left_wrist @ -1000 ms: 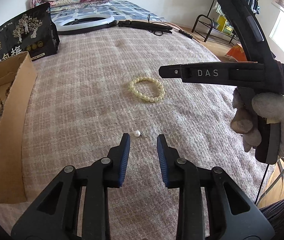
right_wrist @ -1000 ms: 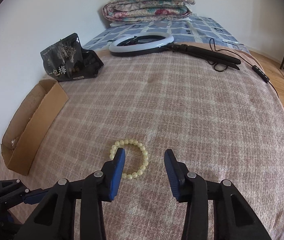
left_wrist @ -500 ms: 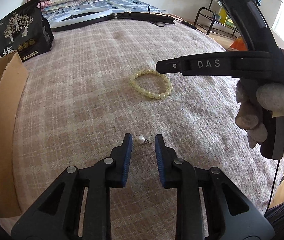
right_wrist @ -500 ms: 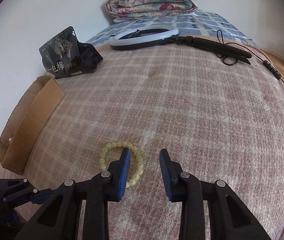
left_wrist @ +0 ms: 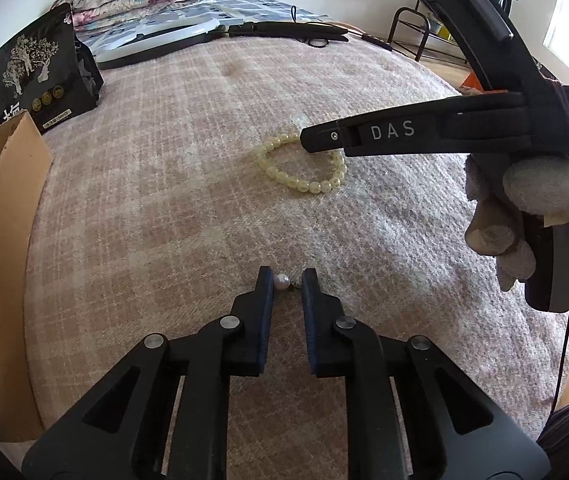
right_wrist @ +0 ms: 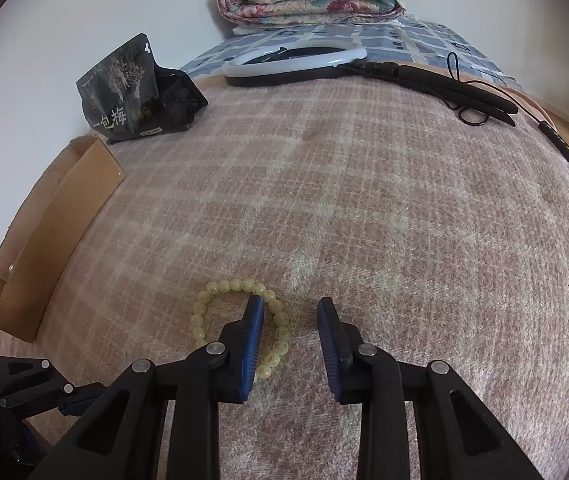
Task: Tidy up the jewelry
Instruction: 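Close the left tool on the pearl earring while the right tool grasps the cream bead bracelet, then carry the earring into the box and open the left tool while the right tool releases the bracelet there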
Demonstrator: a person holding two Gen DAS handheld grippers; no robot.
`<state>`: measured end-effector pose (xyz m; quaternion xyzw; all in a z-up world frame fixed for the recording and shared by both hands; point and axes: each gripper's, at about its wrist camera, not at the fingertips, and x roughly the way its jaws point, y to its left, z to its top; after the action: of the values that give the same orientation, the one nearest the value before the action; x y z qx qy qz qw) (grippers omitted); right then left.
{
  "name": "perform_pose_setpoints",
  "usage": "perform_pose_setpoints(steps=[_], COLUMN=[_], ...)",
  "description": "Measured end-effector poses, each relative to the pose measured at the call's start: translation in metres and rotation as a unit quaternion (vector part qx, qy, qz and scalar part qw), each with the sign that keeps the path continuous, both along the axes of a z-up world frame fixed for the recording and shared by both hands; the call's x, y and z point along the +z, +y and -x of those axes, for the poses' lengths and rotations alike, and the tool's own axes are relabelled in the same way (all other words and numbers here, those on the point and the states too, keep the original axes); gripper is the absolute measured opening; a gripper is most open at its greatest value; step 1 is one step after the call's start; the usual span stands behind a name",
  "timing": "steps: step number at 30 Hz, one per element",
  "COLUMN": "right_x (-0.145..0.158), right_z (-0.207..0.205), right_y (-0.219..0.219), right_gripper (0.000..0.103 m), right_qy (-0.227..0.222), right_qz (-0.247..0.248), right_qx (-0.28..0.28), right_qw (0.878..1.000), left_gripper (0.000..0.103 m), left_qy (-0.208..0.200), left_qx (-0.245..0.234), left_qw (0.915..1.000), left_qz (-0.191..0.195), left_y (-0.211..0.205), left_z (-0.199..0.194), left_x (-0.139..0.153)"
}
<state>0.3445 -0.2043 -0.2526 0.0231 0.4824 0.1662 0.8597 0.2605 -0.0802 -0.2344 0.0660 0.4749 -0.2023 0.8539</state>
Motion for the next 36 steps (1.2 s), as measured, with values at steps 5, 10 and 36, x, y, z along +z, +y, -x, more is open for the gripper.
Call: perform_pose_setpoints(steps=[5,10,36], right_x=[-0.001,-0.001,0.056], right_z=[0.001,0.003,0.033], right_y=[0.005,0.014,0.028], right_gripper=[0.020,0.010,0.005], right_qy=[-0.006,-0.011,-0.078], right_qz=[0.017,0.039,0.061], right_qx=[0.007,0.022,0.045], right_qw=[1.000,0.999,0.994], left_gripper=[0.008,0.008,0.008], left_qy=[-0.002,-0.001,-0.030], left_qx=[0.001,0.003,0.010], left_qw=[1.0000,1.0000,0.9991], left_qz=[-0.001,0.001,0.029], left_y=[0.001,0.003,0.019], left_z=[0.000,0.000,0.014], left_x=[0.001,0.001,0.035])
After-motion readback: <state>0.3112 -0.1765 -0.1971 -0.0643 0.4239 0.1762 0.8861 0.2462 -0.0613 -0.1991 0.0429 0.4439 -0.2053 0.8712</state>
